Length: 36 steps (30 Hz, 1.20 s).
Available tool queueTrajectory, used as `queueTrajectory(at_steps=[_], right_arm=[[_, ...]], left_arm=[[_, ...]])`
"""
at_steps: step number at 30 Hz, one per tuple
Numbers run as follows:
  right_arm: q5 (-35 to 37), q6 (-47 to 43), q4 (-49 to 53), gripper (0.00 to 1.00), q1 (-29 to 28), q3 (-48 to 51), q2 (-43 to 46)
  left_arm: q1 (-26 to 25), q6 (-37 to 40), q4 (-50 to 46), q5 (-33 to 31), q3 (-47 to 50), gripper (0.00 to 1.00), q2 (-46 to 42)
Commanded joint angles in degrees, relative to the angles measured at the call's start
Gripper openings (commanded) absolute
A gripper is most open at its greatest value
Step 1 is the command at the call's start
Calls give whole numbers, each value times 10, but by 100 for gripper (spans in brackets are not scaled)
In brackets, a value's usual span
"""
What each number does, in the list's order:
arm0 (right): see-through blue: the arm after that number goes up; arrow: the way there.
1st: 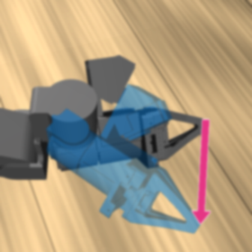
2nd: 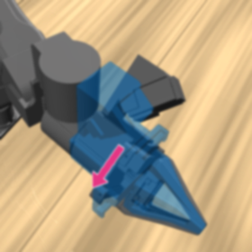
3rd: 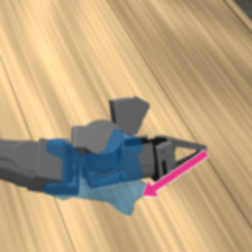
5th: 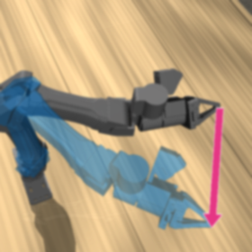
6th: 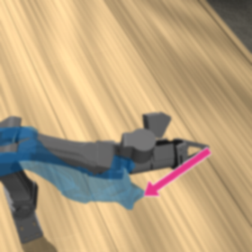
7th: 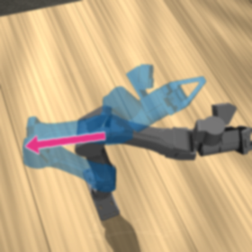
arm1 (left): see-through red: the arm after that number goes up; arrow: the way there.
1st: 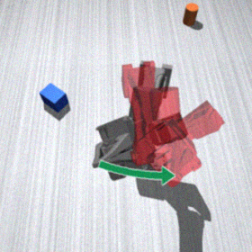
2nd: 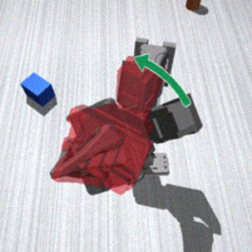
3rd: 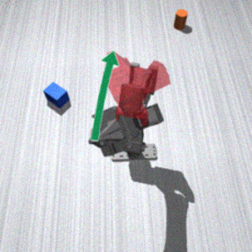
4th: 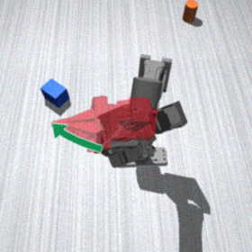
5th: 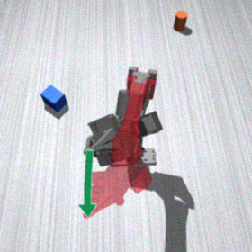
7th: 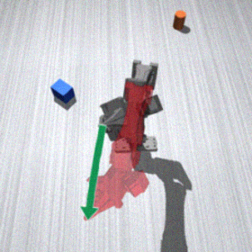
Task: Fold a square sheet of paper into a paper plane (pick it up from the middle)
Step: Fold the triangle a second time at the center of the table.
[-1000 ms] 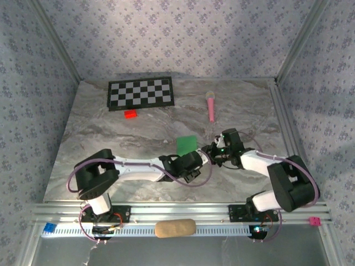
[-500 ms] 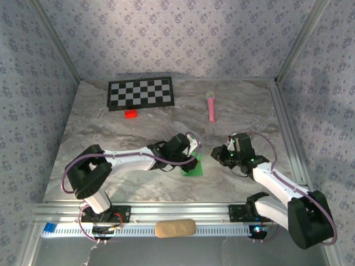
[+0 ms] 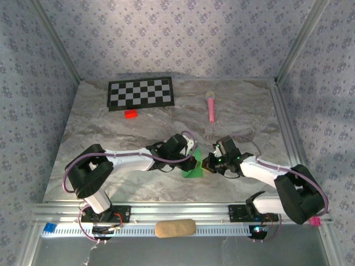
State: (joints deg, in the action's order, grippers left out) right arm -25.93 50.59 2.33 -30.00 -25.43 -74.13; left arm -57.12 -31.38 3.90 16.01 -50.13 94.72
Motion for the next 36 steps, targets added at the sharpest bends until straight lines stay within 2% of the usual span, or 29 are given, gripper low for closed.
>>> queueTrajectory(at_steps=[1, 9, 27, 36], right_arm=[[-12, 9, -20, 0, -10, -21, -16], [-9, 8, -14, 0, -22, -29, -50], [-15, 19, -49, 0, -31, -3, -67], [29, -14, 16, 0, -24, -3, -67]], left_arm=[[4, -11, 18, -5, 10, 0, 4], [8, -9, 20, -5, 11, 0, 6], [8, -23, 31, -12, 25, 0, 6], [10, -34, 34, -21, 31, 0, 5]])
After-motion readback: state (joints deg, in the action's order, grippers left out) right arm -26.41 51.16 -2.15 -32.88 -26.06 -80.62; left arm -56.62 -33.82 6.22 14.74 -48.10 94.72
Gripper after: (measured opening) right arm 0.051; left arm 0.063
